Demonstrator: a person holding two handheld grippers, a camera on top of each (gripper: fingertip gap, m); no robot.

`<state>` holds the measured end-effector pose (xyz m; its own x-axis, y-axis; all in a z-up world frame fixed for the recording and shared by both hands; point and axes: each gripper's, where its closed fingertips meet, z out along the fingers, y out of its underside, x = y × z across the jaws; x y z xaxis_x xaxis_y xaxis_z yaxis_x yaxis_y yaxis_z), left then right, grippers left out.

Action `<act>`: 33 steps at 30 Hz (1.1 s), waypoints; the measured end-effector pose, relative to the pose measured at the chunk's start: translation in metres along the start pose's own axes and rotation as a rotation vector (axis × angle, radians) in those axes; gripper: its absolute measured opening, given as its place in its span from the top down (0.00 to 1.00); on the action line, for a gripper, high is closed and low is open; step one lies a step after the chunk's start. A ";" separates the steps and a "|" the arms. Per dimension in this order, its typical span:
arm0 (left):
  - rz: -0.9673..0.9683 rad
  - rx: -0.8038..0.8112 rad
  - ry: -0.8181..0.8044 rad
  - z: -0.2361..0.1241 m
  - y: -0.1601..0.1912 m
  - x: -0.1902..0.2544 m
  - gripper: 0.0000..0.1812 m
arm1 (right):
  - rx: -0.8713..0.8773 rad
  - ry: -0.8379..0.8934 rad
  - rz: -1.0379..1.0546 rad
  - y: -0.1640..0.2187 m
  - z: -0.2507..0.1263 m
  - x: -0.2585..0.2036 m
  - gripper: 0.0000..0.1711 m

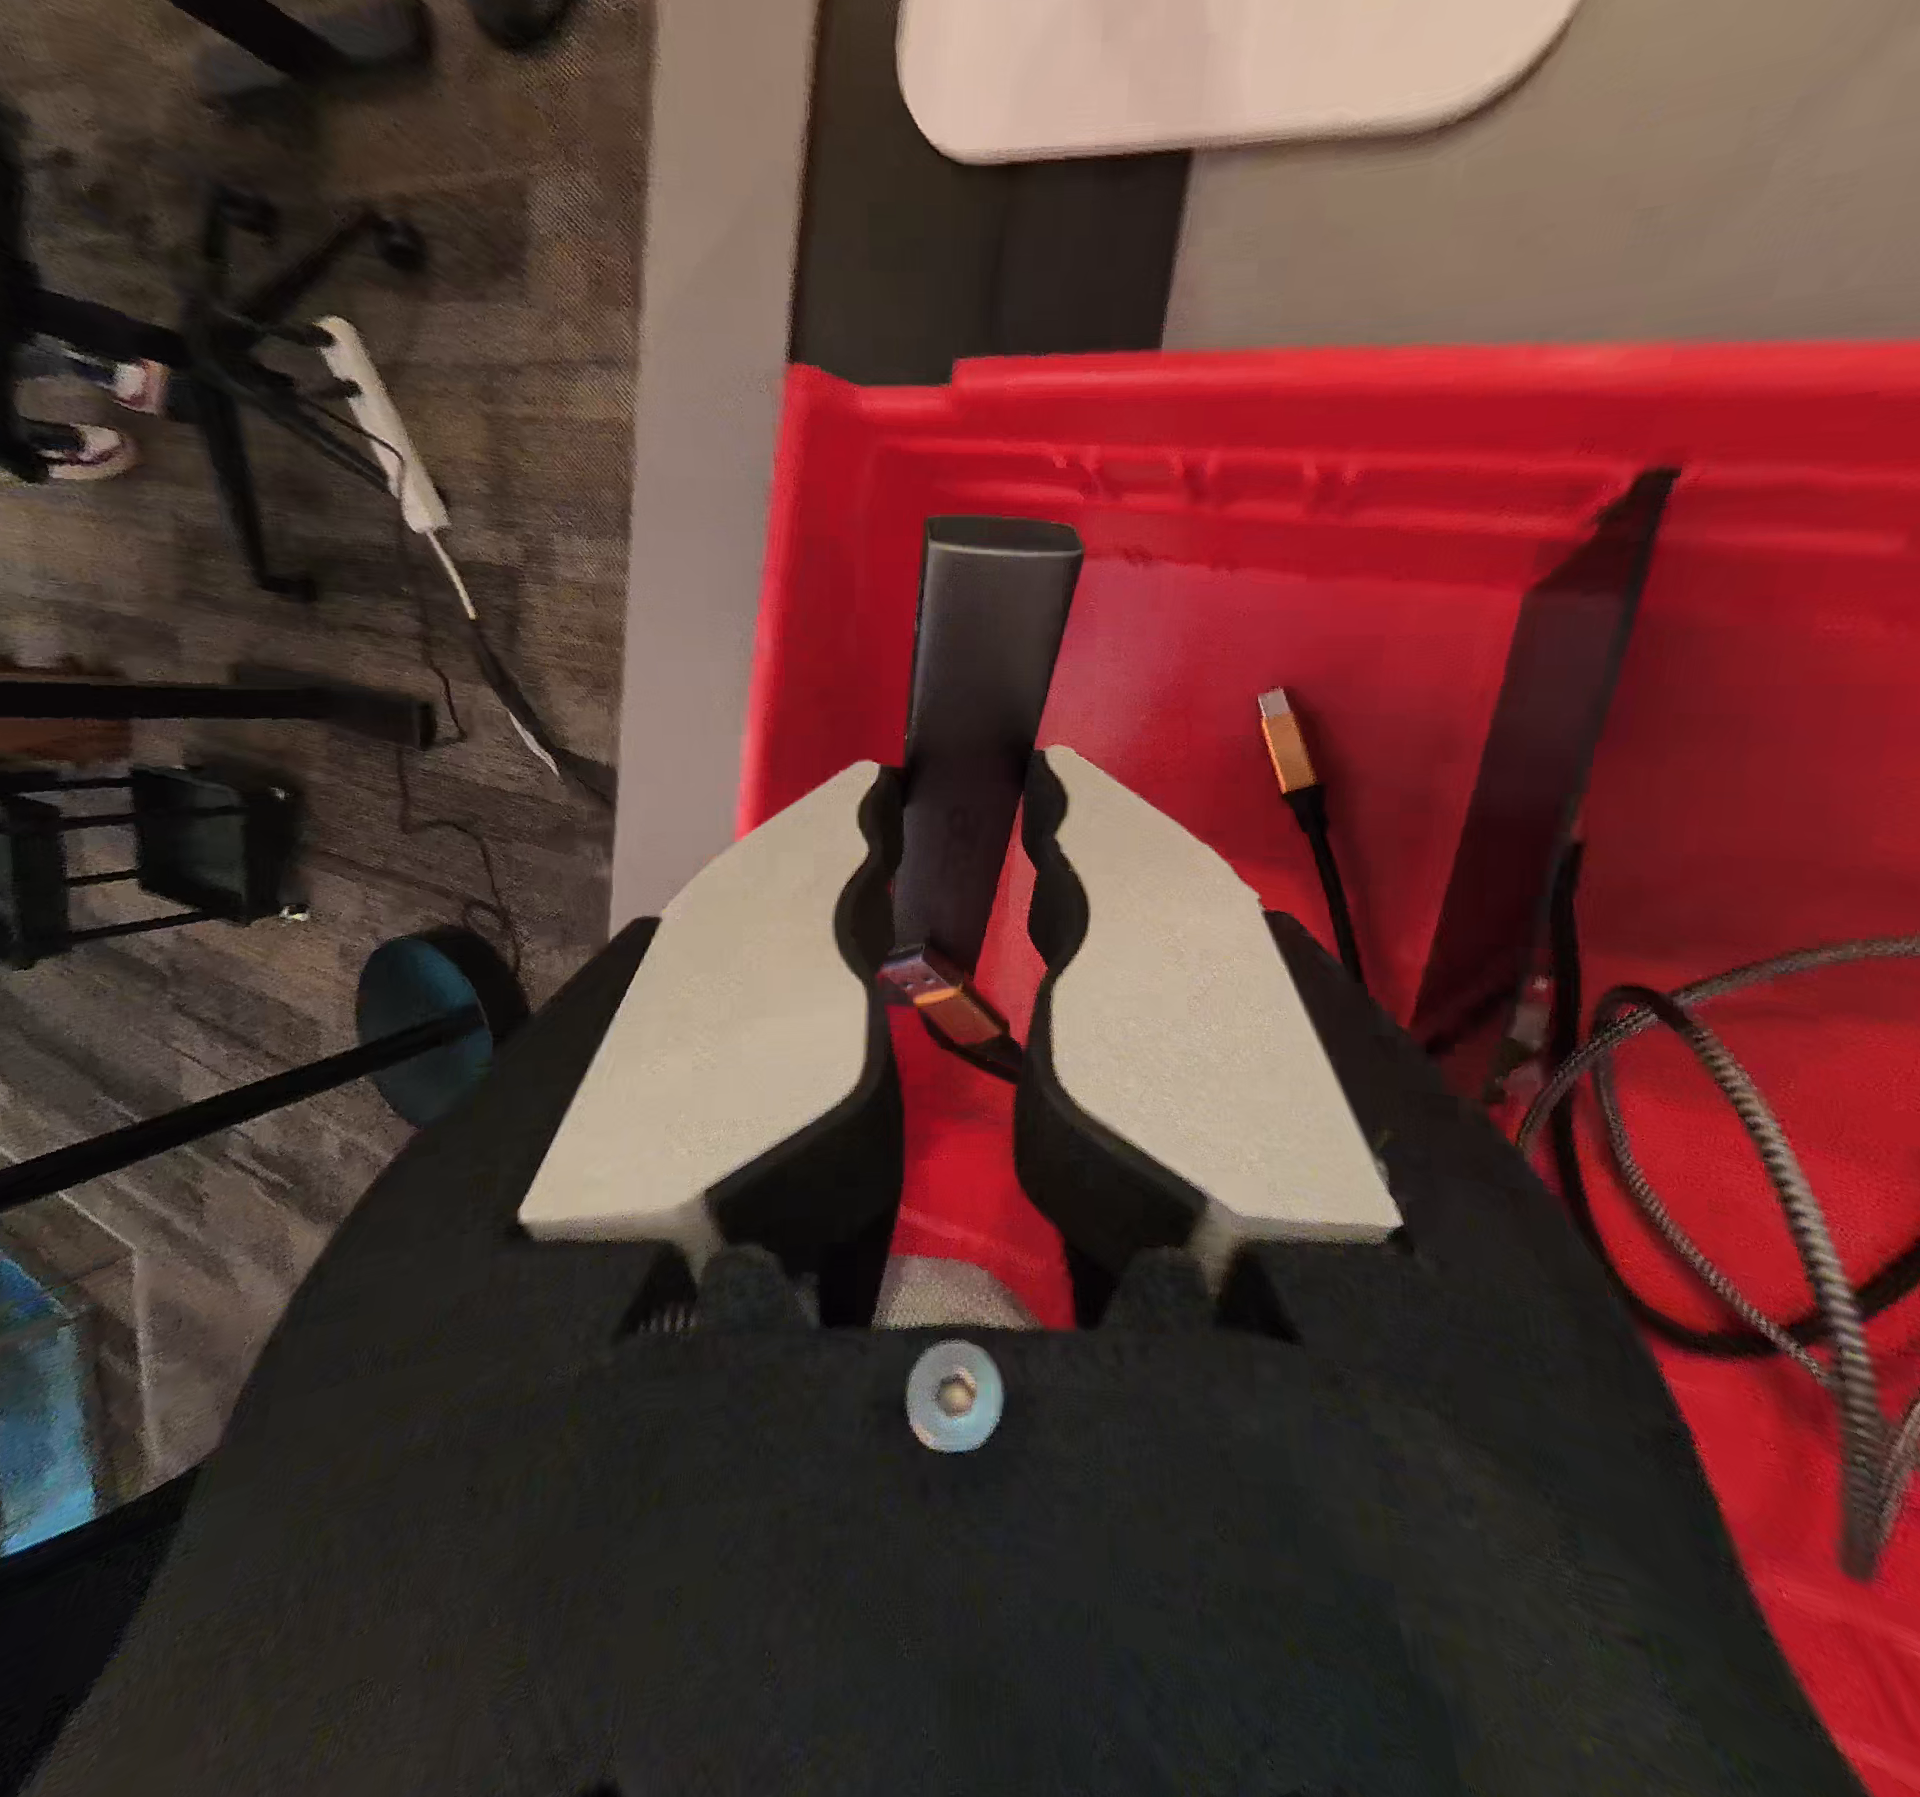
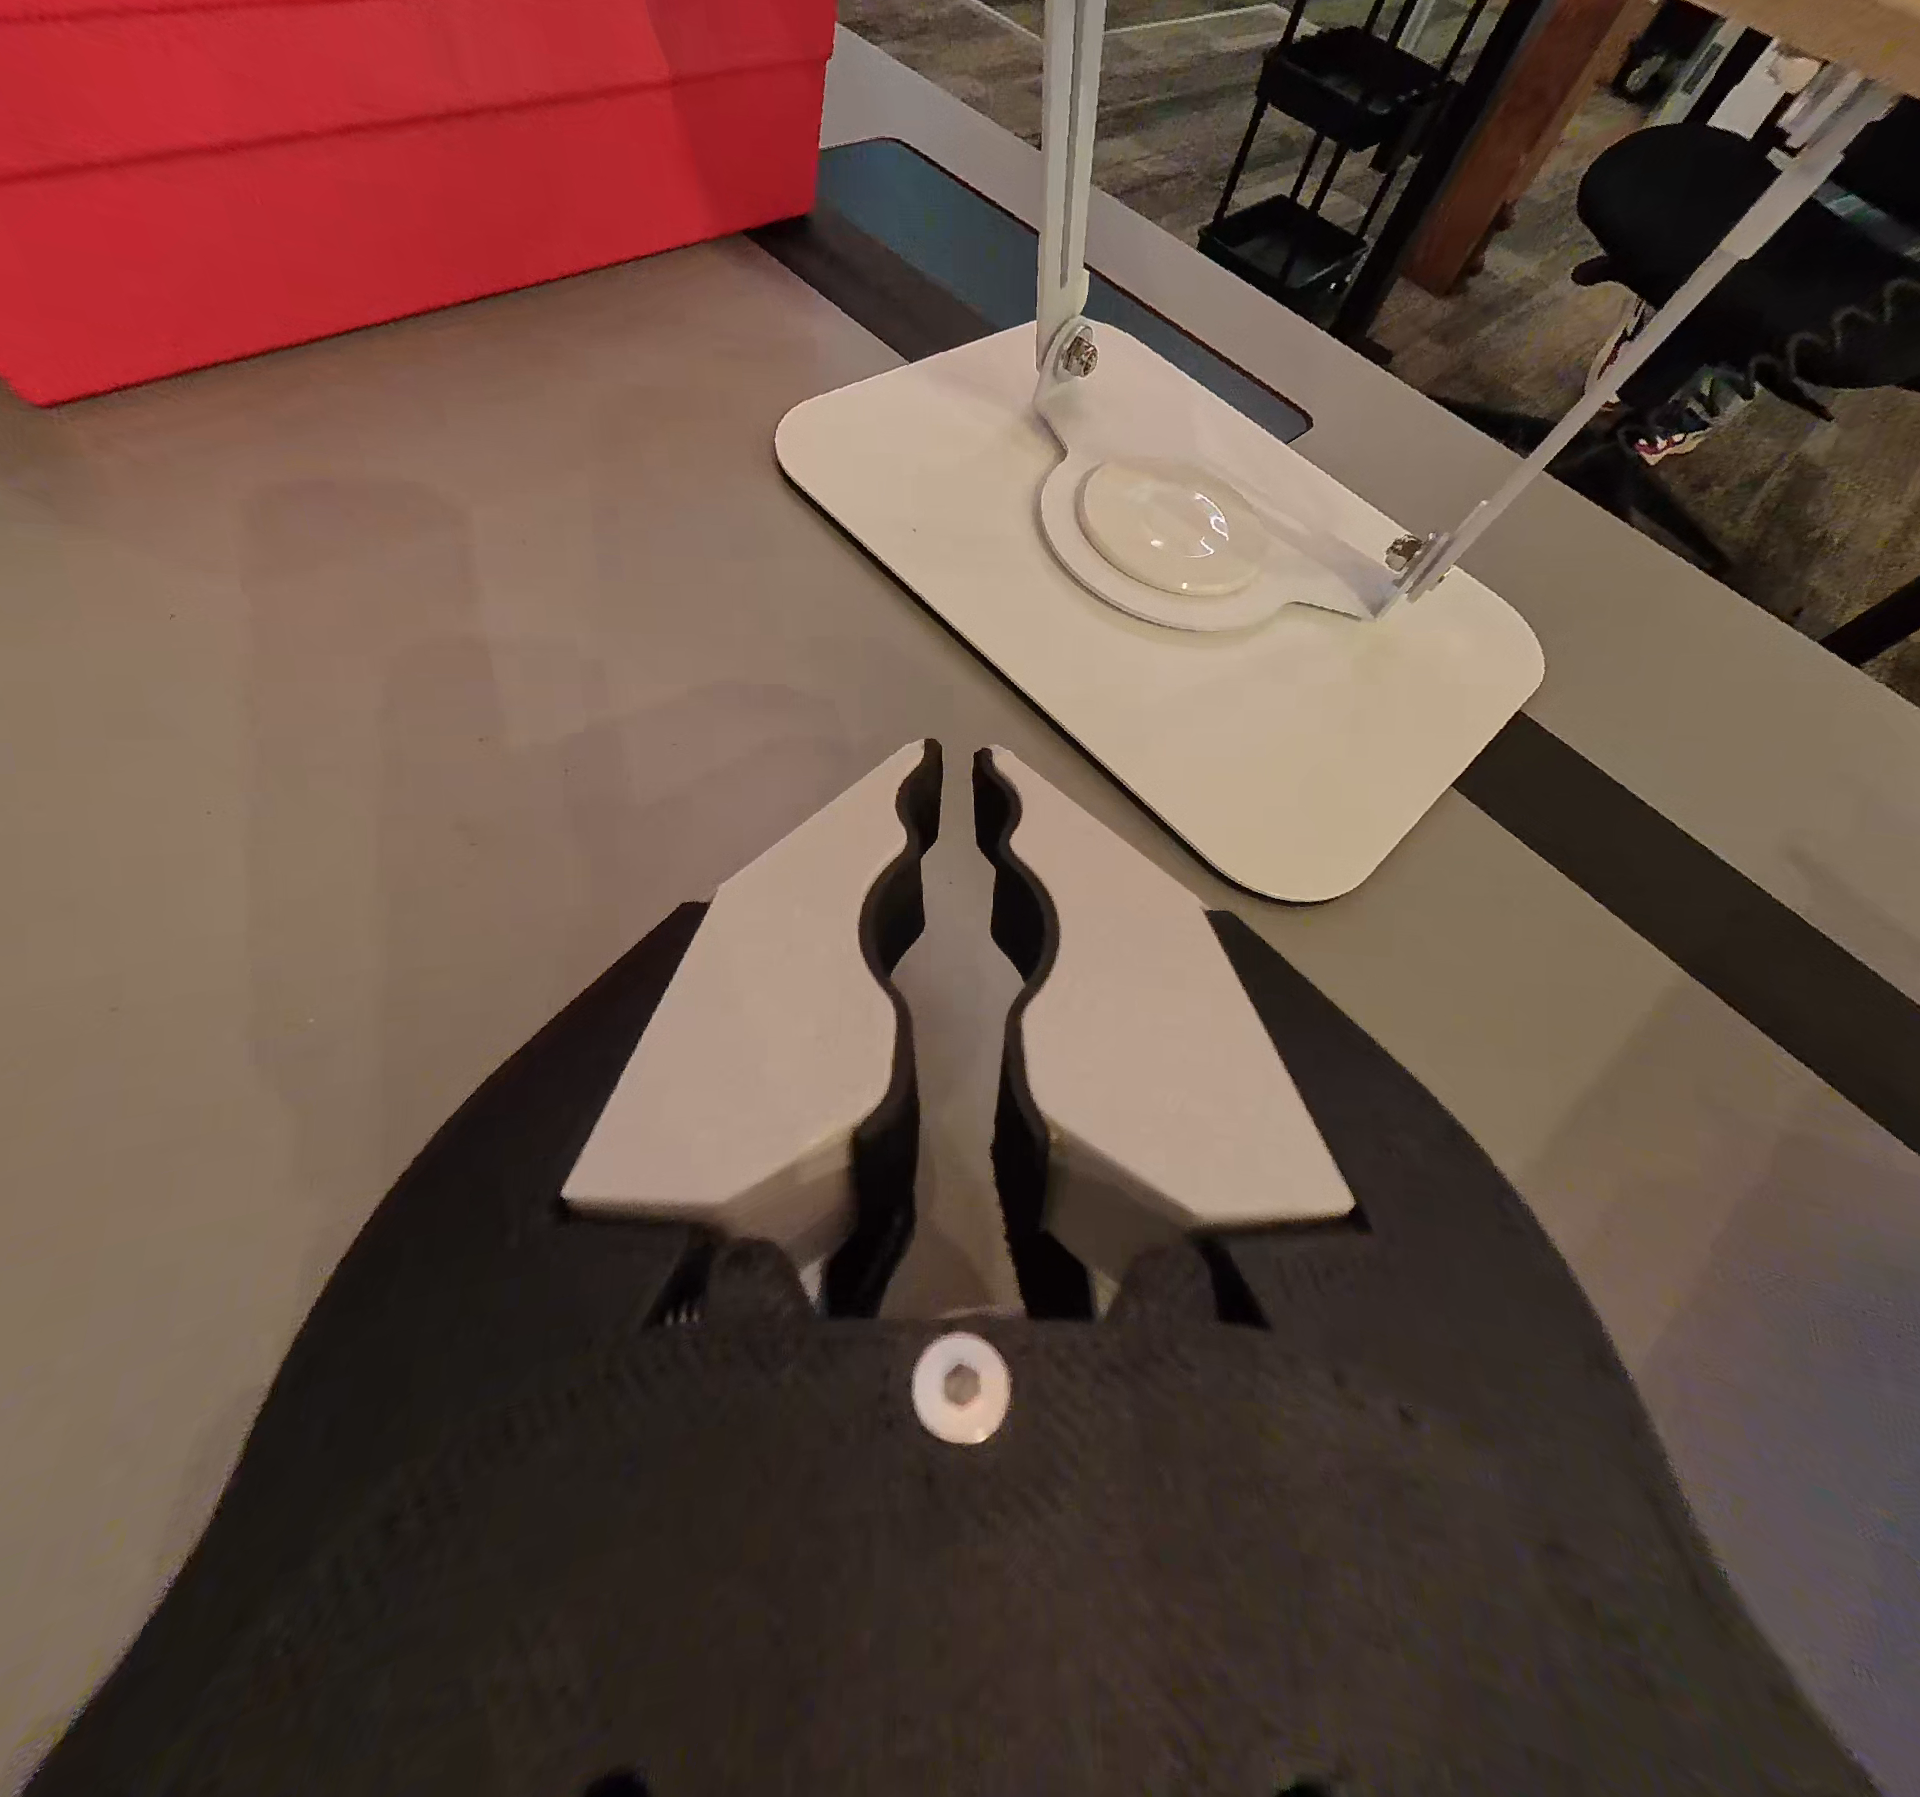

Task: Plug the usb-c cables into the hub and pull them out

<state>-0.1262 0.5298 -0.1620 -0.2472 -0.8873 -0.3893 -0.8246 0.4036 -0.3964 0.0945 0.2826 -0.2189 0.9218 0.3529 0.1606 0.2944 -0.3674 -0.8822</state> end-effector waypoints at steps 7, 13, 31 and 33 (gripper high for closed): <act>-0.142 0.221 -0.133 -0.036 -0.022 -0.020 0.88 | 0.003 -0.004 0.005 0.000 0.000 0.000 0.98; -0.217 0.339 -0.173 -0.065 -0.033 -0.027 0.88 | 0.004 -0.005 0.005 0.000 0.000 0.000 0.98; -0.213 0.480 -0.144 -0.079 -0.077 0.001 0.88 | 0.086 -0.016 -0.022 -0.049 0.030 -0.038 0.95; -0.210 0.475 -0.131 -0.077 -0.081 0.003 0.88 | 0.108 -0.074 0.099 -0.059 0.051 -0.040 0.89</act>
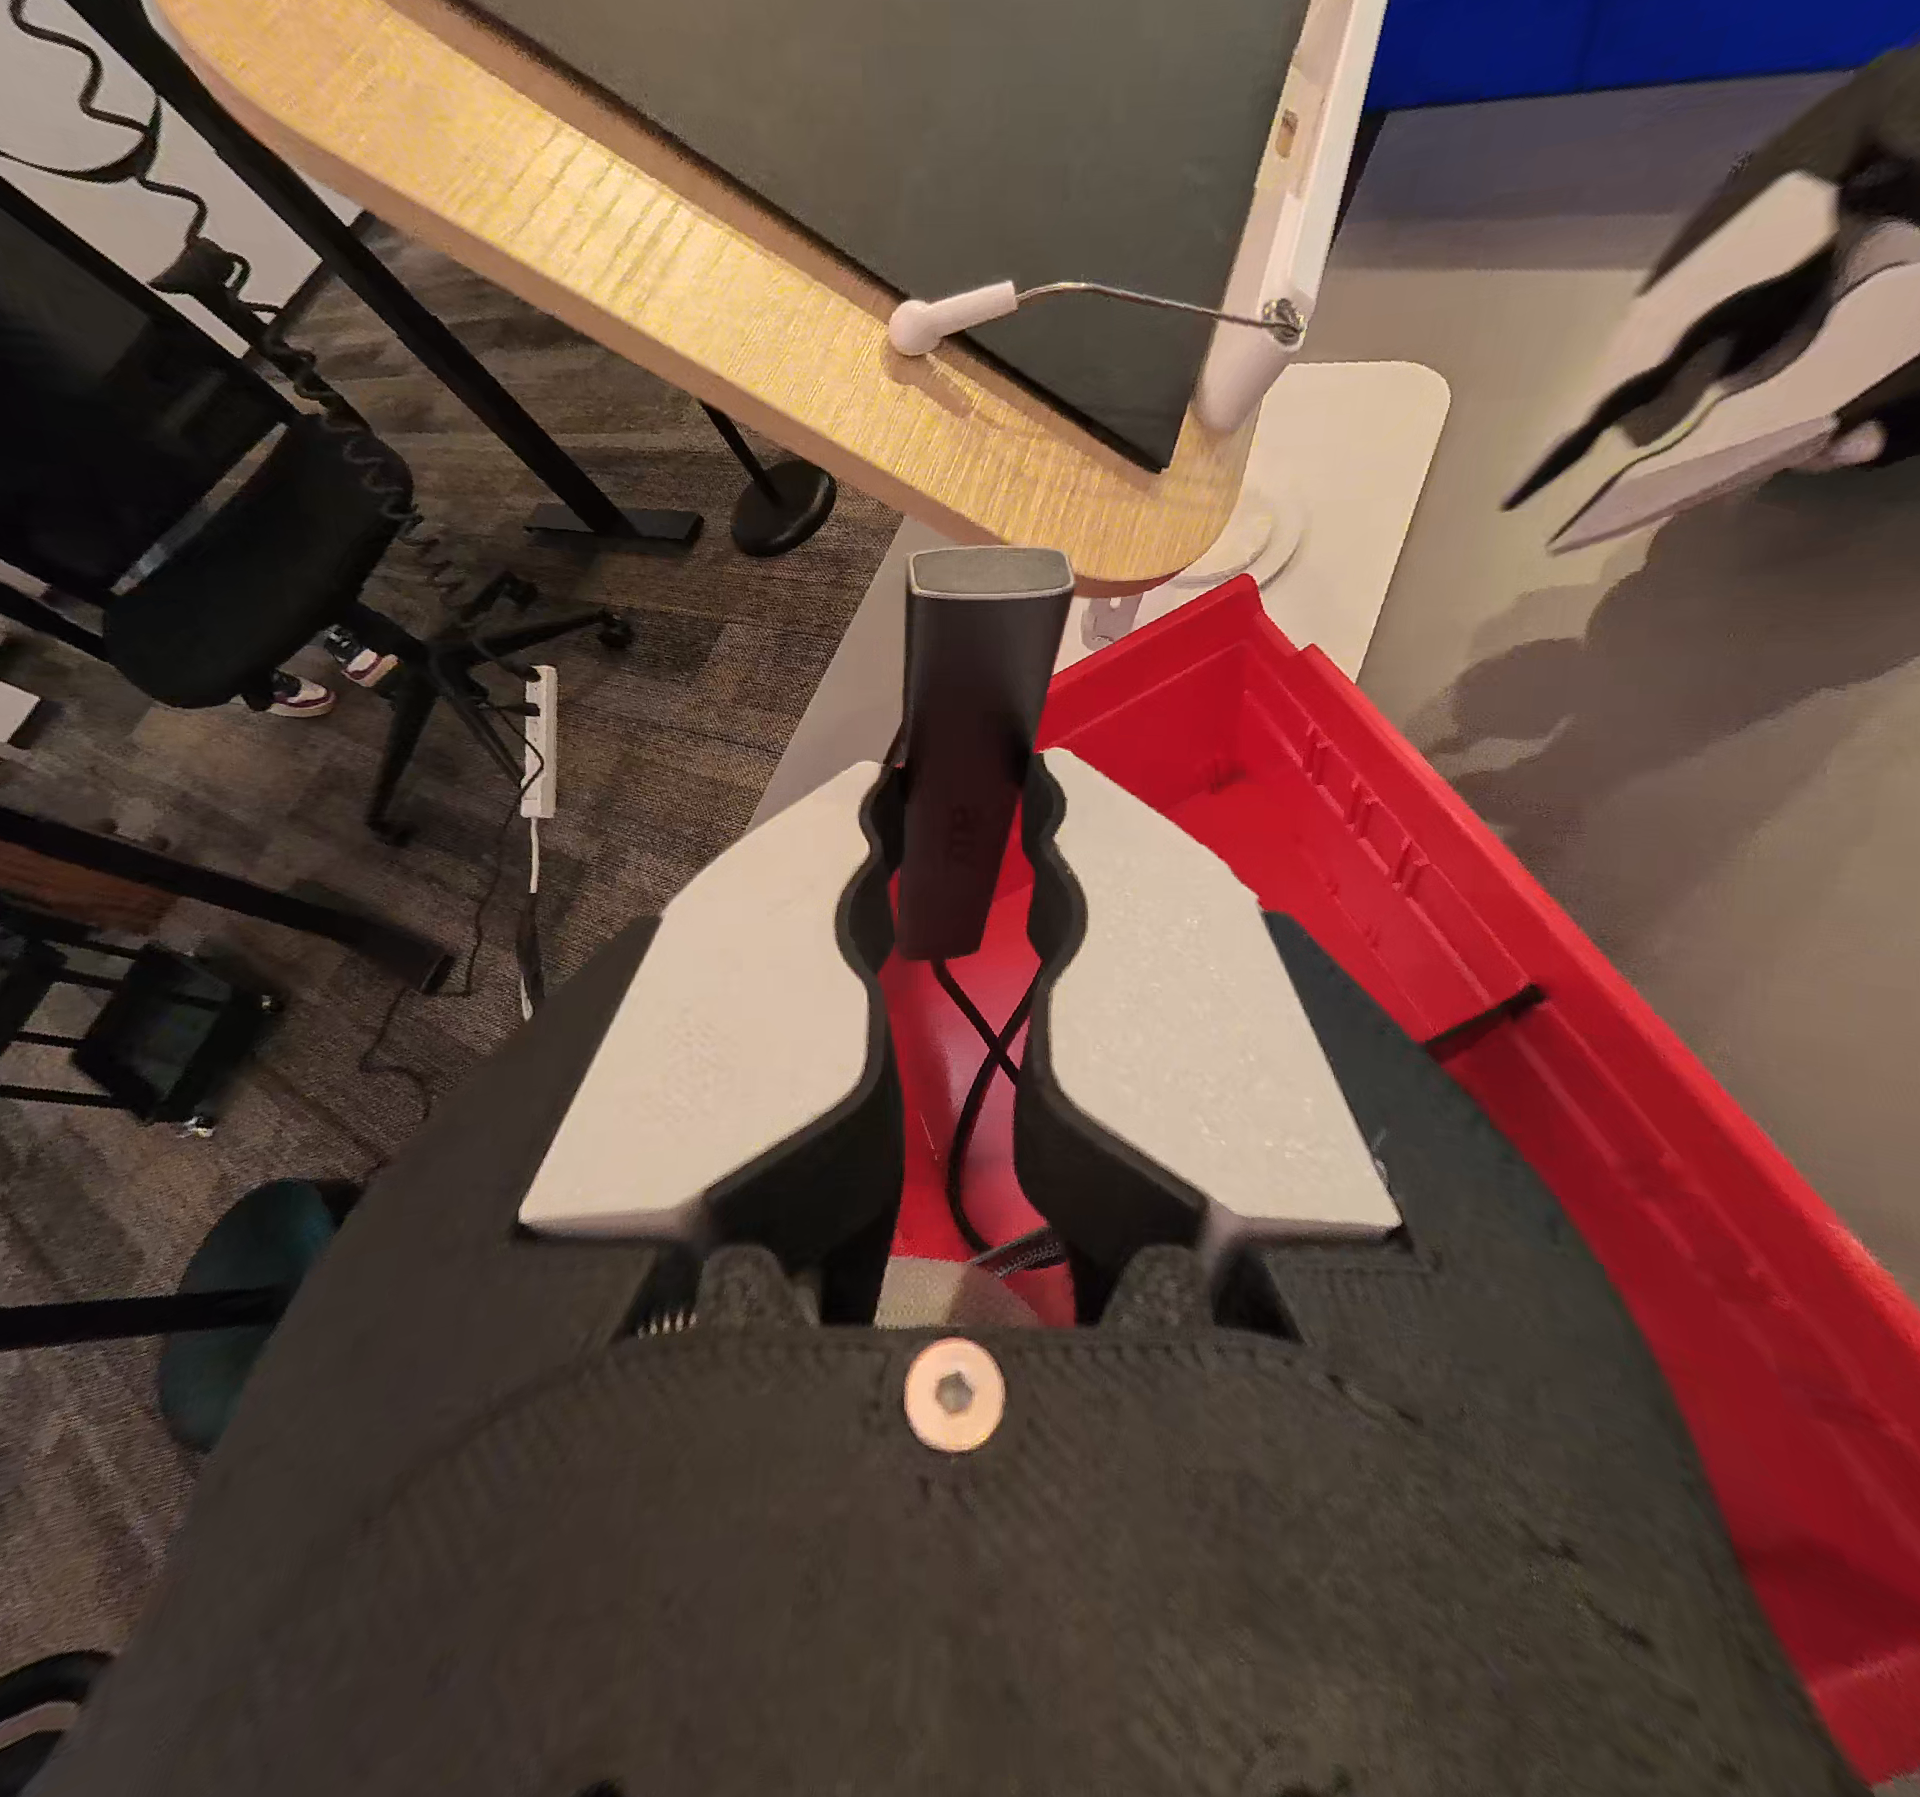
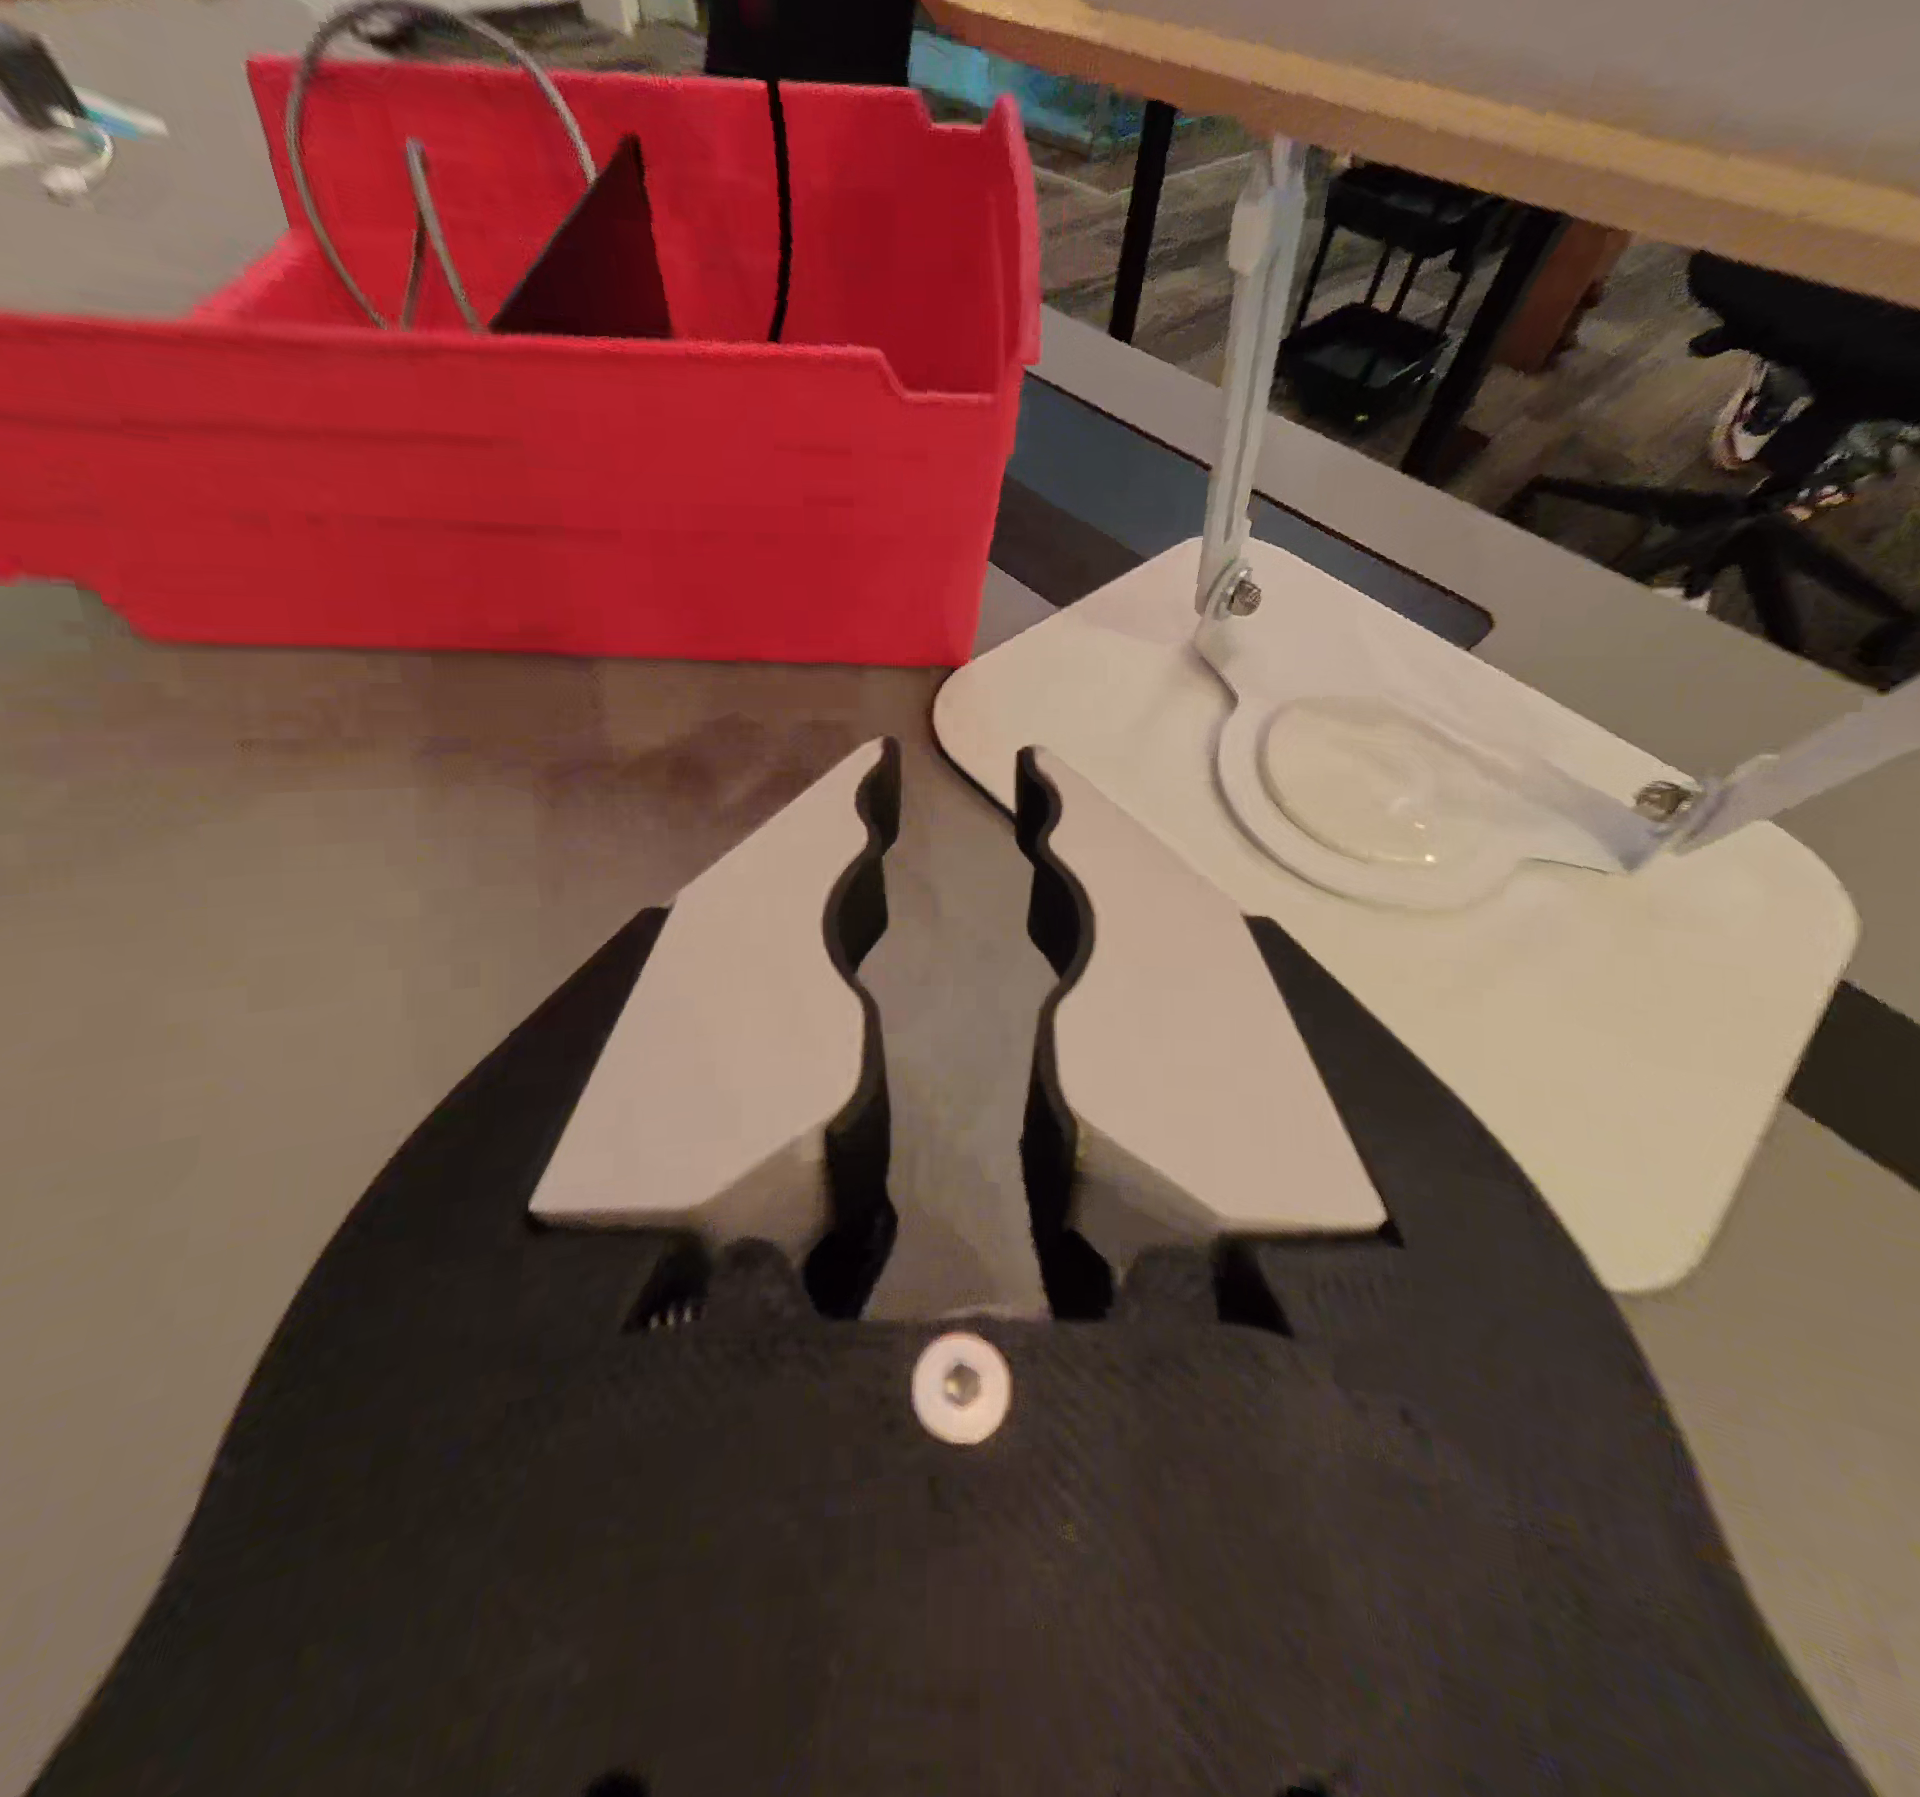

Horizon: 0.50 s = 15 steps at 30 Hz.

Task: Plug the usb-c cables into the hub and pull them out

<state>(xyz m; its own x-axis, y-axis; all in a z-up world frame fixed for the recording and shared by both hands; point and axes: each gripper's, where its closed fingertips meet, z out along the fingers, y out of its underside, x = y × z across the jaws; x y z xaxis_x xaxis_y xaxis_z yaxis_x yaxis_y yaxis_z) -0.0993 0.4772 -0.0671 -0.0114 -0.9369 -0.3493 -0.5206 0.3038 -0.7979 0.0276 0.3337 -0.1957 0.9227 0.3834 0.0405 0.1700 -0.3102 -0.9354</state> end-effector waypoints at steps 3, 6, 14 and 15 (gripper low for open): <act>0.003 -0.015 0.009 0.004 -0.002 0.003 0.88 | 0.047 -0.045 0.067 -0.017 0.029 0.003 0.85; 0.013 -0.025 0.044 0.007 -0.006 0.012 0.88 | 0.064 -0.072 0.209 -0.025 0.054 0.005 0.88; 0.059 -0.027 0.114 0.019 -0.018 0.029 0.88 | -0.057 0.113 0.162 -0.017 0.097 0.031 1.00; 0.062 -0.023 0.122 0.021 -0.019 0.032 0.88 | -0.083 0.120 0.132 -0.015 0.101 0.029 1.00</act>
